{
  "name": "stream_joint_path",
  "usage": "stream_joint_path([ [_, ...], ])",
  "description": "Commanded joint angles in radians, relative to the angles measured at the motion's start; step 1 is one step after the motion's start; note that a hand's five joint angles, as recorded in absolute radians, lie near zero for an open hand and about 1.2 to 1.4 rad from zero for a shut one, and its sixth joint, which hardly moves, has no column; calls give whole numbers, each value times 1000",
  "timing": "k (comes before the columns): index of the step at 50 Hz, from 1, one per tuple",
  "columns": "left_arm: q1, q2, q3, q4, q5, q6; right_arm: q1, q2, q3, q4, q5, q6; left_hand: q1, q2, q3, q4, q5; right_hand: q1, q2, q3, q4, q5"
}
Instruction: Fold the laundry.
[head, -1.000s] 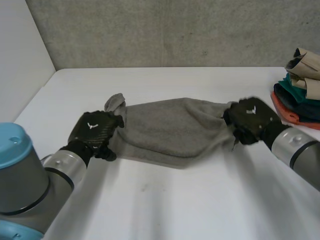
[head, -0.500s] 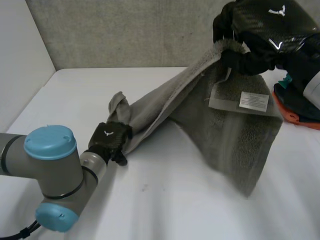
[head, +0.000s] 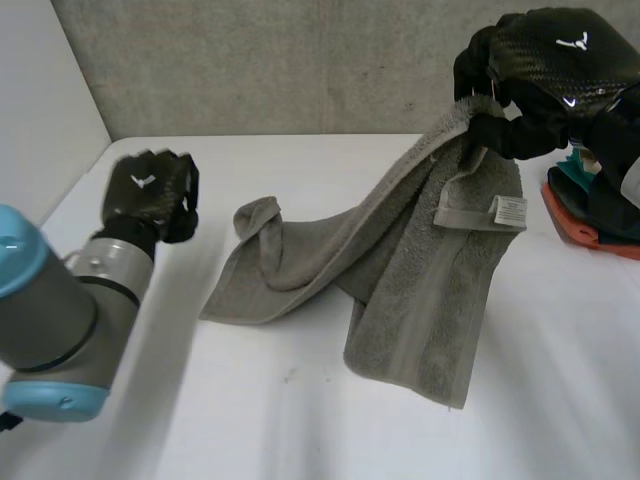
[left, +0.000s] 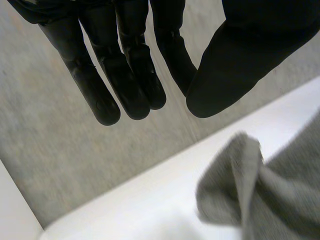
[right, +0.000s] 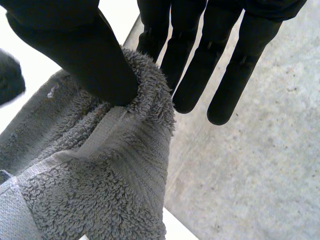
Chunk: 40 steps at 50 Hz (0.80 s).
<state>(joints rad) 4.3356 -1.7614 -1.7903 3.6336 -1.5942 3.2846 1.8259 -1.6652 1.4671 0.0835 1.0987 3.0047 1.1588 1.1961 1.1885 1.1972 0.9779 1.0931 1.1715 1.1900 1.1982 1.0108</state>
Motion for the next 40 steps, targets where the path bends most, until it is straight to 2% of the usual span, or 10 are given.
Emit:
stream_joint_path([
  [1,-11,76,-52,-33,77,-2,-7,44,13,5,-2,-16,-373,-411,-403,-412,-367,303,225,206,198,211],
  [2,-13,66,-55,-44,91,0,-7,50,15,4,3,-20,-559,-596,-588,-597,-552,303,225,206,198,211],
  [3,-17,41,-58,-64,109,1,-7,62,13,4,10,-24,-607,-645,-637,-646,-601,303,225,206,198,211],
  [11,-128,-160,-3,-119,132,-8,4,71,-4,4,18,-27,-605,-642,-634,-643,-598,303,225,206,198,211],
  [22,-189,-374,124,-119,74,-78,9,39,-40,16,20,0,-590,-627,-620,-628,-584,303,225,206,198,211],
  [32,-215,-451,238,-121,8,-168,35,-11,-68,48,21,59,-567,-604,-596,-605,-560,303,225,206,198,211],
  [34,-223,-472,268,-121,2,-169,42,-16,-71,50,23,63,-488,-525,-517,-526,-481,303,225,206,198,211],
  [35,-225,-496,290,-119,0,-169,47,-16,-73,50,24,69,-226,-263,-255,-264,-219,303,225,206,198,211],
  [38,-225,-523,311,-112,-7,-169,46,-19,-73,48,38,69,236,199,206,198,242,303,225,206,198,211],
  [40,-217,-526,325,-102,-56,-165,35,-19,-71,48,58,60,238,200,208,199,244,303,225,206,198,211],
])
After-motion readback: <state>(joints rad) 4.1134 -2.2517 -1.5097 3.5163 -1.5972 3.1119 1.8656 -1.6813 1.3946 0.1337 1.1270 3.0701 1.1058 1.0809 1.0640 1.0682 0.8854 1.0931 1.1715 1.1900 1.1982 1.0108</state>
